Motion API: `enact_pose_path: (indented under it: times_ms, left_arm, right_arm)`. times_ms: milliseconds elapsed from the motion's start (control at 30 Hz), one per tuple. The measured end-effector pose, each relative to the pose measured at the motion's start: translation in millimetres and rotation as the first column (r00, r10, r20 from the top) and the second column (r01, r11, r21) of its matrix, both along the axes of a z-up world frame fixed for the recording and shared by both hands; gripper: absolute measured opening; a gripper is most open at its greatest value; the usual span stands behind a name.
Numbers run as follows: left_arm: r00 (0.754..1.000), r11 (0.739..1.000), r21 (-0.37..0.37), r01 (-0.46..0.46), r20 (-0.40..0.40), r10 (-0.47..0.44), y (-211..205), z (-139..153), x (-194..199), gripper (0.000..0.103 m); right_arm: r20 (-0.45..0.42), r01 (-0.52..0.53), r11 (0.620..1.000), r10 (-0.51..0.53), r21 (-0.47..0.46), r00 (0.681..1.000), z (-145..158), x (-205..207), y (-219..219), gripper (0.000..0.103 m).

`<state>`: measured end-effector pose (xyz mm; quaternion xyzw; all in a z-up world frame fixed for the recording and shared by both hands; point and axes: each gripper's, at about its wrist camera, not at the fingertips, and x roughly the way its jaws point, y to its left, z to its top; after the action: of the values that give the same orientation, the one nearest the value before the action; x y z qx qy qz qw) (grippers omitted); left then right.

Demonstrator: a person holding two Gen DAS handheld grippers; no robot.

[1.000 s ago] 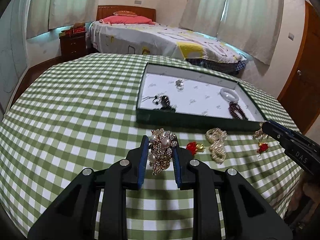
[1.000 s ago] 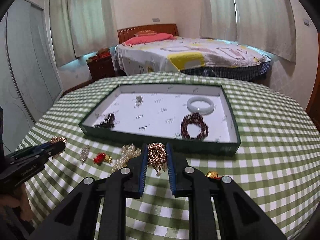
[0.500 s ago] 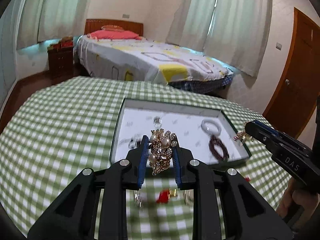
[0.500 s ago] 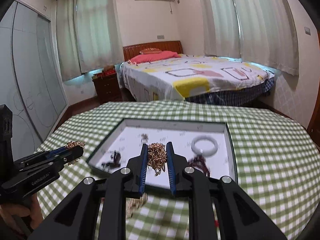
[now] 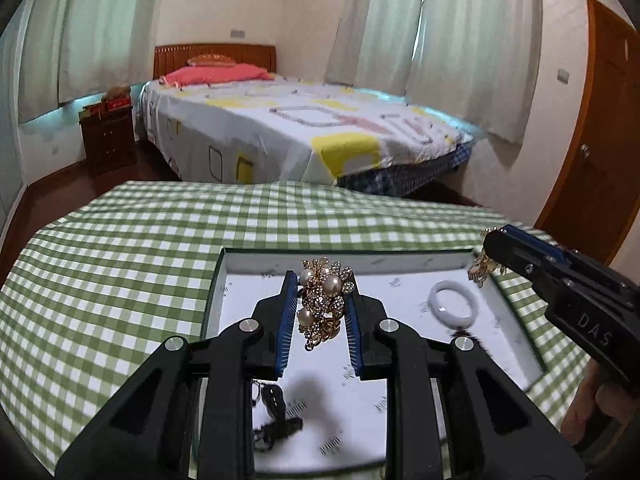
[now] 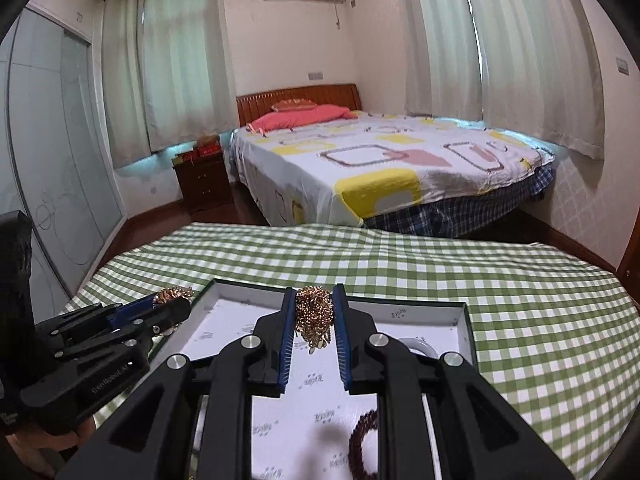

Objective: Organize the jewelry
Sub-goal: 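Carry the brooch and gold chain over the tray with both grippers, then open both grippers to drop the brooch and chain into the tray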

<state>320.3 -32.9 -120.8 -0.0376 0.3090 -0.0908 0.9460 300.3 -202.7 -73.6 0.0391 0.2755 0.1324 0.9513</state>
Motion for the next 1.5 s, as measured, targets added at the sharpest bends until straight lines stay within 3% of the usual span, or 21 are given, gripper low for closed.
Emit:
enact_pose_path:
  times_ms: [333, 800, 933, 1067, 1200, 1267, 1500]
  left_arm:
    - [0.985, 1.0, 0.011, -0.015, -0.17, 0.016, 8.8, -42.2, 47.5, 0.023]
    - [0.954, 0.998, 0.062, -0.001, -0.3, 0.02, 3.6, -67.2, 74.1, 0.023]
    - [0.954, 0.998, 0.067, -0.007, -0.297, 0.026, 5.1, -68.3, 73.8, 0.025]
    - [0.958, 0.996, 0.085, 0.002, -0.284, 0.022, 1.3, -65.8, 75.5, 0.034]
    - [0.962, 0.997, 0.082, -0.001, -0.27, 0.023, 3.3, -62.3, 72.9, 0.043]
    - [0.964, 0.997, 0.077, -0.003, -0.264, 0.023, 5.4, -59.7, 69.7, 0.043]
    - [0.985, 0.999, 0.047, -0.025, -0.167, 0.032, 15.7, -36.3, 41.7, 0.051]
  right_arm:
    - [-0.201, -0.017, 1.0, 0.011, -0.025, 0.98, -51.8, 56.6, 12.0, 0.019]
    - [-0.357, -0.039, 0.997, 0.012, -0.067, 0.934, -74.2, 78.5, 19.0, 0.019]
    - [-0.369, -0.039, 0.997, 0.011, -0.069, 0.929, -76.2, 79.9, 19.0, 0.02]
    - [-0.368, -0.036, 0.997, 0.01, -0.064, 0.93, -76.2, 80.5, 17.5, 0.021]
    - [-0.356, -0.03, 0.998, 0.005, -0.063, 0.934, -74.2, 79.4, 16.7, 0.035]
    - [-0.346, -0.026, 0.998, 0.002, -0.064, 0.938, -72.8, 77.8, 16.2, 0.035]
    - [-0.271, 0.002, 0.999, -0.015, -0.05, 0.962, -57.0, 60.0, 7.3, 0.036]
